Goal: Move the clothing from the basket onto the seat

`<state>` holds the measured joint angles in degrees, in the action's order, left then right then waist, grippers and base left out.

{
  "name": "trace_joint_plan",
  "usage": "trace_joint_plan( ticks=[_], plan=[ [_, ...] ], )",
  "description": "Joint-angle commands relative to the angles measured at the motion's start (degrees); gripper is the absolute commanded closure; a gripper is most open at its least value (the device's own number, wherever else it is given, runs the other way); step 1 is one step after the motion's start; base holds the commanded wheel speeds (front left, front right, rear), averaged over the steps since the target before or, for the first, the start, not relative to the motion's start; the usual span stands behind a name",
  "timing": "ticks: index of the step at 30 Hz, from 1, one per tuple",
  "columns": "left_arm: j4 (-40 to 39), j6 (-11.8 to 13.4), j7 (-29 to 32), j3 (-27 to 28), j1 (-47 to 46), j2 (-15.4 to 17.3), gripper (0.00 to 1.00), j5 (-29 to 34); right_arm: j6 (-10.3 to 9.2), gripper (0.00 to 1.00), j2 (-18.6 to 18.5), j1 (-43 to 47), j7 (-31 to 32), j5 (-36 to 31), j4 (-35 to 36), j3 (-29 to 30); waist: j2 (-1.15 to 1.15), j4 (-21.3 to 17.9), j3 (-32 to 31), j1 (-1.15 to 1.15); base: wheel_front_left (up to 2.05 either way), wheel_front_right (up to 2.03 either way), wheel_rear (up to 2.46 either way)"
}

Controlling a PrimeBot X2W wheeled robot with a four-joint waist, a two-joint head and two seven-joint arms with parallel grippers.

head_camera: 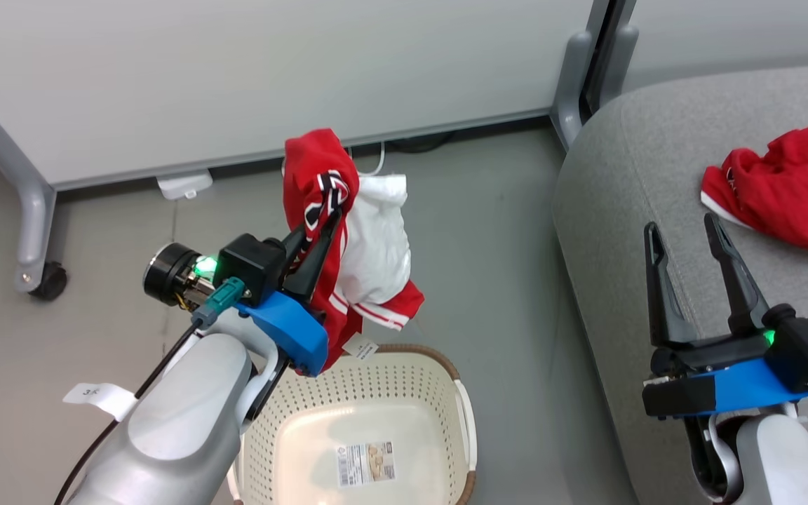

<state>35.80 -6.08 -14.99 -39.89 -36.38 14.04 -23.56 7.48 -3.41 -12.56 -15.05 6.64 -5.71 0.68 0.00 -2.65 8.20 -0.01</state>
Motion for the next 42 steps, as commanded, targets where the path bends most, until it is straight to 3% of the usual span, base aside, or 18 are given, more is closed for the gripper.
trace_joint_plan(
  ticks=[1, 9, 30, 42],
  plan=[
    [-1.10, -0.08, -0.28, 1.15, 0.72, -0.26, 1.00, -0.31, 0.03, 0.00, -0.05, 1.30, -0.20, 0.46, -0.16, 0.11, 0.00, 0.14, -1.71, 0.01, 0.00, 0.00, 0.00],
    [-6.74, -0.41, -0.28, 4.15, 1.33, -1.60, 1.00, -1.10, 0.03, 0.00, 0.20, 3.99, -0.20, 1.04, -0.82, 0.14, 0.00, 0.54, -4.85, 0.01, 0.00, 0.00, 0.00],
    [-16.14, 1.18, 2.02, 2.93, 2.32, -1.90, 1.00, -1.82, 0.03, 0.00, 0.48, 4.45, -0.20, 1.67, -0.59, -0.72, 0.00, 1.34, -5.47, 0.01, 0.00, 0.00, 0.00],
    [-17.04, 1.42, 1.94, 2.23, 0.56, -2.03, 1.00, -1.72, 0.03, 0.00, -2.01, -1.96, -0.20, 3.17, -0.61, -11.31, 0.00, 1.75, -3.57, 0.01, 0.00, 0.00, 0.00]
  ],
)
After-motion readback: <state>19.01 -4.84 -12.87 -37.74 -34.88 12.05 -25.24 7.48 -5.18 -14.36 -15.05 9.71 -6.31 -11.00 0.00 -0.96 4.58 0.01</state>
